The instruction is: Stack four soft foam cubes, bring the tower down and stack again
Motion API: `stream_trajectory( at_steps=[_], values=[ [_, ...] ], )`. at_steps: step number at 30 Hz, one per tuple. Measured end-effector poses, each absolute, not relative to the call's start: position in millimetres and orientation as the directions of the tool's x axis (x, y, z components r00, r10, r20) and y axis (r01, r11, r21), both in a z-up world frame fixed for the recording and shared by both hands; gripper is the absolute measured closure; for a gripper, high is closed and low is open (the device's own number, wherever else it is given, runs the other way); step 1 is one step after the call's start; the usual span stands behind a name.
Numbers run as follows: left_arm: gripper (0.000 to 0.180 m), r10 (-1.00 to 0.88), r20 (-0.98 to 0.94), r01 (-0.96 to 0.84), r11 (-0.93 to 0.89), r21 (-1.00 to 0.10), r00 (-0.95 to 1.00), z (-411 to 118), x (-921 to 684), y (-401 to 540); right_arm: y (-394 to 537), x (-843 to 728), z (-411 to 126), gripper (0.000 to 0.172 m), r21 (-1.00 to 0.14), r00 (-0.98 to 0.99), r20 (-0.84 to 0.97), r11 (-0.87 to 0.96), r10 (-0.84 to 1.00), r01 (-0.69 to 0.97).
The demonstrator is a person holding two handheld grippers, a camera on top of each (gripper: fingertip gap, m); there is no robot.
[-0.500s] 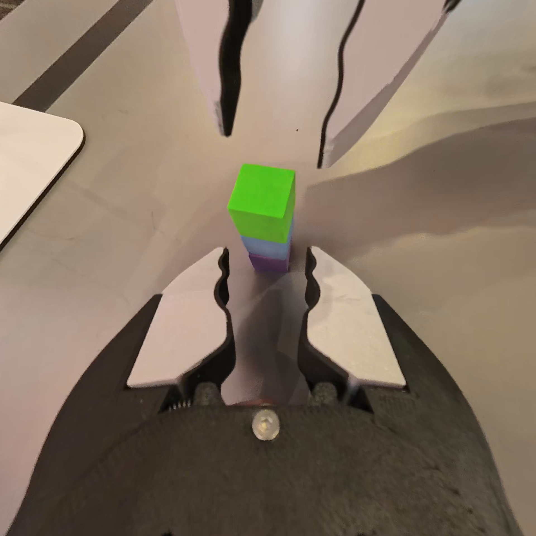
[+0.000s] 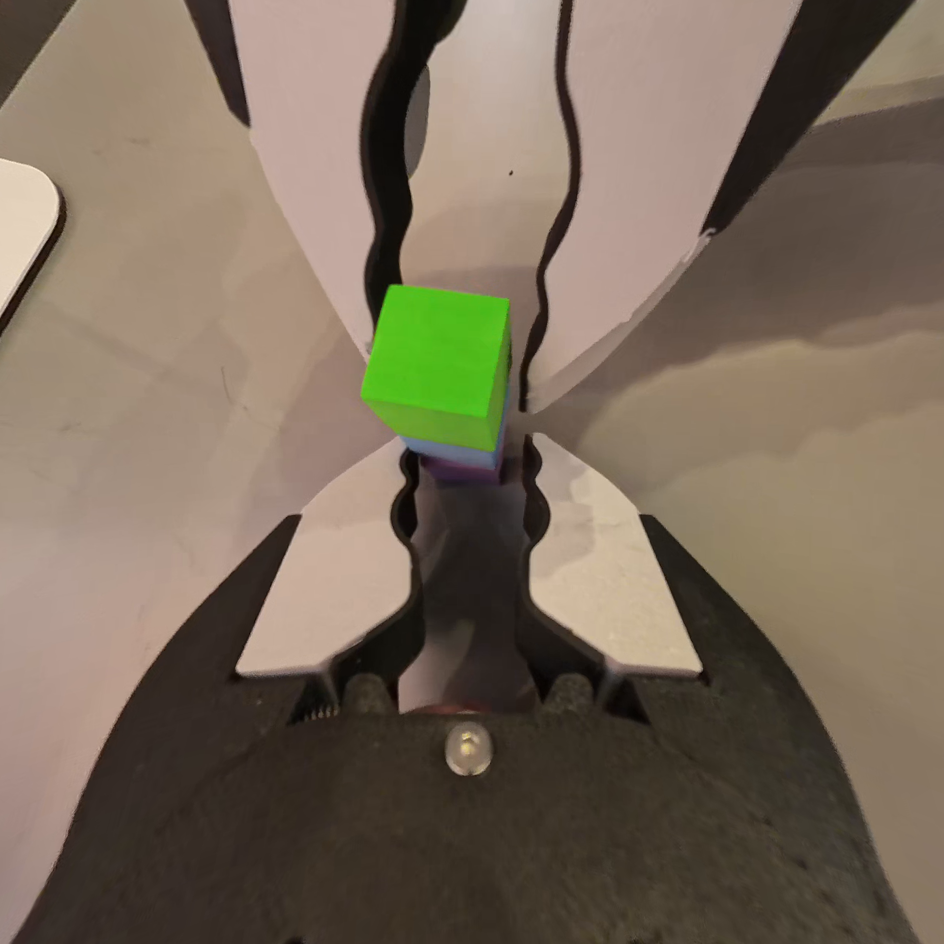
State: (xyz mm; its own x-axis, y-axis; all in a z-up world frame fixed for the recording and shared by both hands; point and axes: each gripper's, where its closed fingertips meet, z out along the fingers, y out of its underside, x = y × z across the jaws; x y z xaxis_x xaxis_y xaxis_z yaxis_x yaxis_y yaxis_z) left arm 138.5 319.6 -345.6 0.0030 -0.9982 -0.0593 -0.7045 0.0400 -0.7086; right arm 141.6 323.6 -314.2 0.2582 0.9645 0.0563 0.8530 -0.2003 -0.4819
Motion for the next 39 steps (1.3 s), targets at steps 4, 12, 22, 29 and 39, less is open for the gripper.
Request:
stream_trajectory(
  at_steps=[4,12,22,29,39],
  values=[
    [0.148,-0.999,-0.053,-0.706,0.037,-0.707,0.001,-346.1,138.8,319.7,323.0,140.3,-313.3,0.141,-0.491,0.242,0.054,-0.185,0.969,0.851],
    [0.151,-0.999,-0.051,-0.707,0.034,-0.707,0.002,-346.1,138.6,320.2,321.0,137.6,-312.3,0.143,-0.487,0.204,0.062,-0.149,0.977,0.861],
    [0.152,-0.999,-0.045,-0.706,0.039,-0.707,-0.01,-346.0,138.9,320.3,320.2,136.7,-312.9,0.143,-0.521,0.147,0.071,-0.089,0.987,0.849],
    [0.152,-0.999,-0.035,-0.706,0.033,-0.707,-0.012,-346.1,139.1,320.2,320.0,135.6,-312.8,0.144,-0.56,0.095,0.07,-0.039,0.993,0.828],
    [0.152,-0.999,-0.029,-0.706,0.031,-0.707,-0.015,-346.1,139.1,320.3,319.7,135.2,-312.6,0.144,-0.585,0.041,0.054,-0.002,0.998,0.811]
  ],
)
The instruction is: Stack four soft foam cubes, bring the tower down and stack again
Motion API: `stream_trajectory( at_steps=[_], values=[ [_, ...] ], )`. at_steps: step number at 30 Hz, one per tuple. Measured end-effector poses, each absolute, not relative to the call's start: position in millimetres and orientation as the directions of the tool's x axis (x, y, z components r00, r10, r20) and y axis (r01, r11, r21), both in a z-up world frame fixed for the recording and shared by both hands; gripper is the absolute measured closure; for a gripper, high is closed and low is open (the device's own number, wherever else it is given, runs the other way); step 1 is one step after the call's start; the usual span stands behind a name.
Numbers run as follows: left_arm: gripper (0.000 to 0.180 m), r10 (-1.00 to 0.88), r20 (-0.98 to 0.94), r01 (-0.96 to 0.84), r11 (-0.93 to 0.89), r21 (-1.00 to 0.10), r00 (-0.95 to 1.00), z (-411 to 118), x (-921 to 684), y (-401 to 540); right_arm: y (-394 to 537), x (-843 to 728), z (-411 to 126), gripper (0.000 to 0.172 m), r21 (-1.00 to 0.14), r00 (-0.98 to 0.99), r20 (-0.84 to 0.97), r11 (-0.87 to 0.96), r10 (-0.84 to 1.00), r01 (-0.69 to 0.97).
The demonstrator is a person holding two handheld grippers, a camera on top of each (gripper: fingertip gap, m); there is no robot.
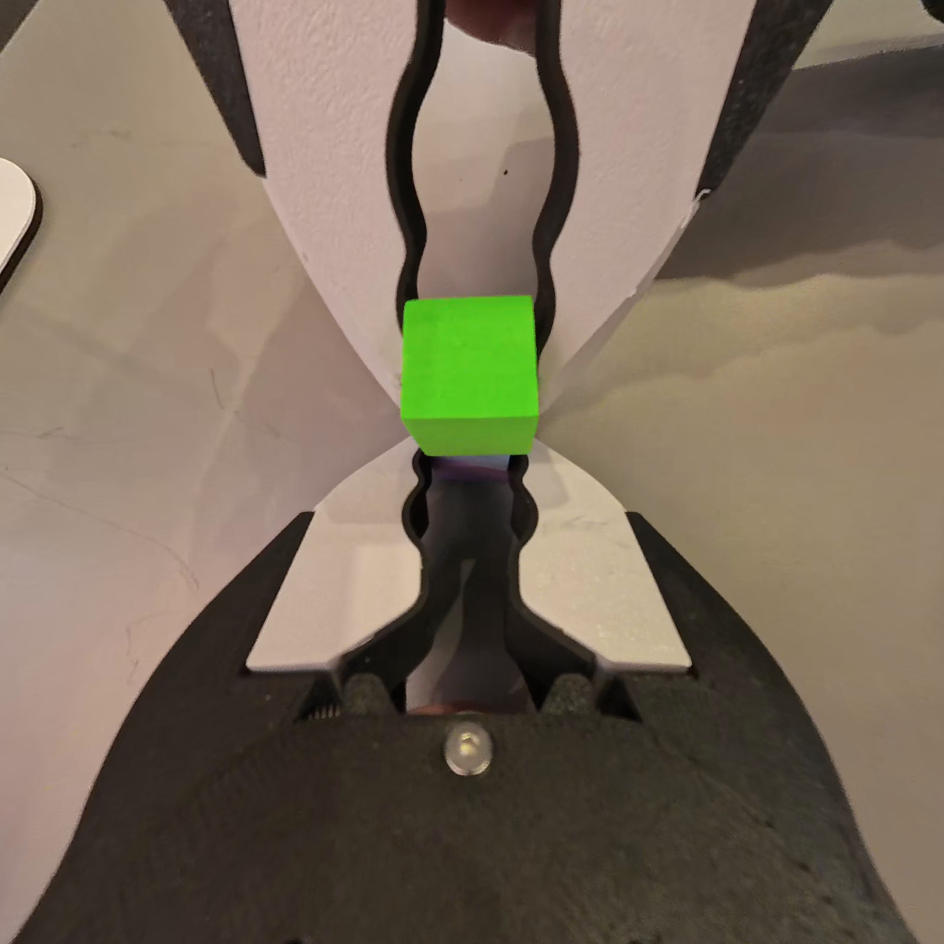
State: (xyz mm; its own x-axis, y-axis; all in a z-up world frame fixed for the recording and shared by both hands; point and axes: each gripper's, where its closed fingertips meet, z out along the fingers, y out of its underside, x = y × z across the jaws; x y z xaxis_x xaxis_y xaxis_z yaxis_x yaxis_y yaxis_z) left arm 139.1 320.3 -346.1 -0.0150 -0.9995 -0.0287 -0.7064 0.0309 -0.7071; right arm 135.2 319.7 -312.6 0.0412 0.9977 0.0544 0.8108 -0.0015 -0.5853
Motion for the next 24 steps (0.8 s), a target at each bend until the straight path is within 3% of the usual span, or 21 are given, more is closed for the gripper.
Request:
stream_trajectory(
  at_steps=[15,24],
  values=[
    [0.152,-0.999,-0.03,-0.707,0.033,-0.707,-0.016,-346.2,139.2,320.1,318.3,136.1,-314.7,0.133,-0.571,0.08,0.044,-0.041,0.996,0.82],
    [0.151,-0.999,-0.035,-0.721,0.043,-0.691,-0.026,-349.2,139.2,319.0,318.1,135.5,-320.5,0.144,-0.565,0.075,0.054,-0.031,0.996,0.824]
  ],
)
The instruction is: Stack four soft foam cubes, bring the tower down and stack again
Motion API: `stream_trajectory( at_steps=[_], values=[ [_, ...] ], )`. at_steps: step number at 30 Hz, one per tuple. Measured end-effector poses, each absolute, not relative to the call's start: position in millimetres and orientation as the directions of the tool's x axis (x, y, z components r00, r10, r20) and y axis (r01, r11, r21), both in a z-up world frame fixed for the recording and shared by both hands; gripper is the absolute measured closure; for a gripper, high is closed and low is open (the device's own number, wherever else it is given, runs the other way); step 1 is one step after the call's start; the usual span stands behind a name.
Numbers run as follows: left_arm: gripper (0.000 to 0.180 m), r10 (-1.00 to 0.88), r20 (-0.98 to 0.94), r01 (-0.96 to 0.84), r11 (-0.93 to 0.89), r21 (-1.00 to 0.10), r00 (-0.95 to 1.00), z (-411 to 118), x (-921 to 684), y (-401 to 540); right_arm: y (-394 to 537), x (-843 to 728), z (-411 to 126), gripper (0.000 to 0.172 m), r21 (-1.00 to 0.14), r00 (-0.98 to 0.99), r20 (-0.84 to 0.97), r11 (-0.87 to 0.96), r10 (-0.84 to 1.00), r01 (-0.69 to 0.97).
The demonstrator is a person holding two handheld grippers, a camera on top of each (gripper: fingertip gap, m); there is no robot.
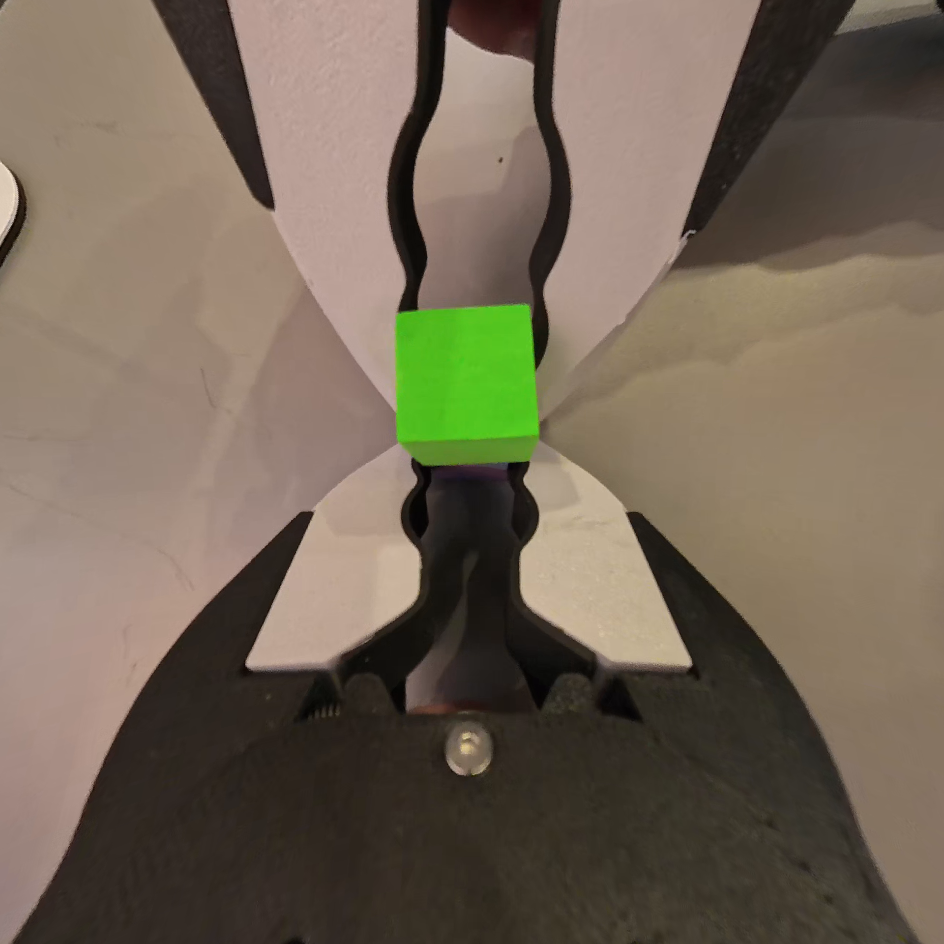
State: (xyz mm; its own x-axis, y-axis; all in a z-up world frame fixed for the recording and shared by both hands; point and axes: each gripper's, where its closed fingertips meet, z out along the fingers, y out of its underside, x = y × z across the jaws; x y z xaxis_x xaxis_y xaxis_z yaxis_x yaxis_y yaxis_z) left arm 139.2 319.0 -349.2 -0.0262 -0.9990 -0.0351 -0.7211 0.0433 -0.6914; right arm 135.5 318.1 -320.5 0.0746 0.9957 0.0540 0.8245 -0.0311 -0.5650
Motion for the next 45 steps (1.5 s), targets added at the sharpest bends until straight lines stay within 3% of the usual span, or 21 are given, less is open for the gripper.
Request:
stream_trajectory(
  at_steps=[21,30,45],
  values=[
    [0.152,-0.999,-0.019,-0.722,0.039,-0.691,-0.036,-349,140,318,318,134,-321,0.144,-0.549,0.017,0.064,0.021,0.998,0.836],
    [0.152,-0.999,-0.017,-0.722,0.039,-0.691,-0.037,-349,140,317,319,139,-314,0.127,-0.553,0.054,0.053,-0.016,0.997,0.833],
    [0.152,-0.999,-0.018,-0.722,0.04,-0.691,-0.038,-349,140,317,324,130,-286,0.143,-0.606,0.071,0.105,0.007,0.992,0.795]
  ],
)
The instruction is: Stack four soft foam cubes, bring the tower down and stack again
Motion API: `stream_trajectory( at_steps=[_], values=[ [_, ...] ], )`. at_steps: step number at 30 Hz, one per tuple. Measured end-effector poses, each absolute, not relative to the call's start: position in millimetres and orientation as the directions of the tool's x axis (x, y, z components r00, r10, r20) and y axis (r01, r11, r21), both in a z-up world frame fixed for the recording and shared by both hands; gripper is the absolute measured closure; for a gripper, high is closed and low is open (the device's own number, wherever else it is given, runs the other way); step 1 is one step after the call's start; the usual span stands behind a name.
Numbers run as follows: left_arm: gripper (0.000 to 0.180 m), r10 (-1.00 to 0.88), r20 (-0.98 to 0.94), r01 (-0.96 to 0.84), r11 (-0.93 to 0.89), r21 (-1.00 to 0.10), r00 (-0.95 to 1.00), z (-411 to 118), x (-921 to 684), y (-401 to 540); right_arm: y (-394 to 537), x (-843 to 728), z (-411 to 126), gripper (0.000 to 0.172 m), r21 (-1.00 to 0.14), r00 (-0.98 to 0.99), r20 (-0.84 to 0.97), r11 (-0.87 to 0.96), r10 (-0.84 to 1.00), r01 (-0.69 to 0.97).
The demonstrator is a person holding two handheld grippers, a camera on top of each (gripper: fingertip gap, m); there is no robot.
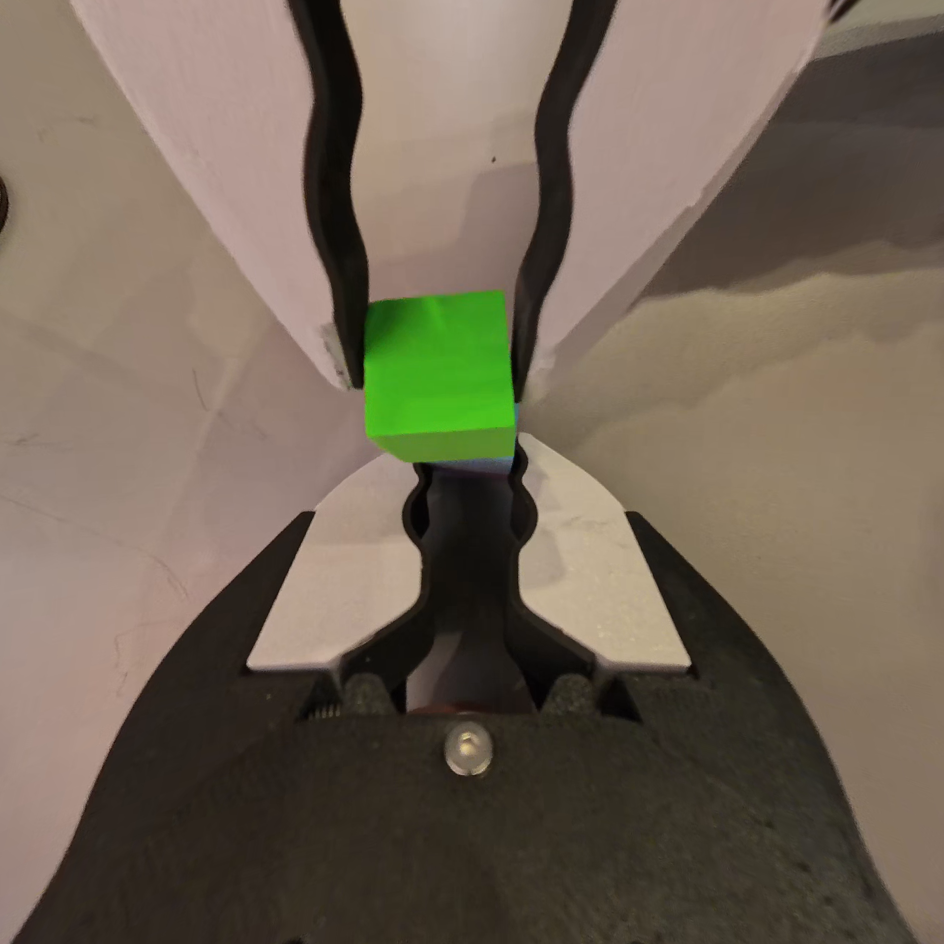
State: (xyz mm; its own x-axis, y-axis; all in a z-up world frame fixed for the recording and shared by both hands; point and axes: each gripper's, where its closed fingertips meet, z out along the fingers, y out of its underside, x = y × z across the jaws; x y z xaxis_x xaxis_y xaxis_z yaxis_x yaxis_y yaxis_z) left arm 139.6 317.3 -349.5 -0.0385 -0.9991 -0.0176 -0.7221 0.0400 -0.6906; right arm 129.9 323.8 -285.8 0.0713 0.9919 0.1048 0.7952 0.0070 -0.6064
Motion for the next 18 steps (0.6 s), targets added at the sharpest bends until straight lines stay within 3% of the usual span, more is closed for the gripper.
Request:
stream_trajectory(
  at_steps=[18],
  values=[
    [0.152,-0.999,-0.018,-0.722,0.041,-0.691,-0.039,-349.6,139.5,317.3,322.0,130.9,-288.9,0.143,-0.573,0.161,0.099,-0.076,0.982,0.816]
  ],
)
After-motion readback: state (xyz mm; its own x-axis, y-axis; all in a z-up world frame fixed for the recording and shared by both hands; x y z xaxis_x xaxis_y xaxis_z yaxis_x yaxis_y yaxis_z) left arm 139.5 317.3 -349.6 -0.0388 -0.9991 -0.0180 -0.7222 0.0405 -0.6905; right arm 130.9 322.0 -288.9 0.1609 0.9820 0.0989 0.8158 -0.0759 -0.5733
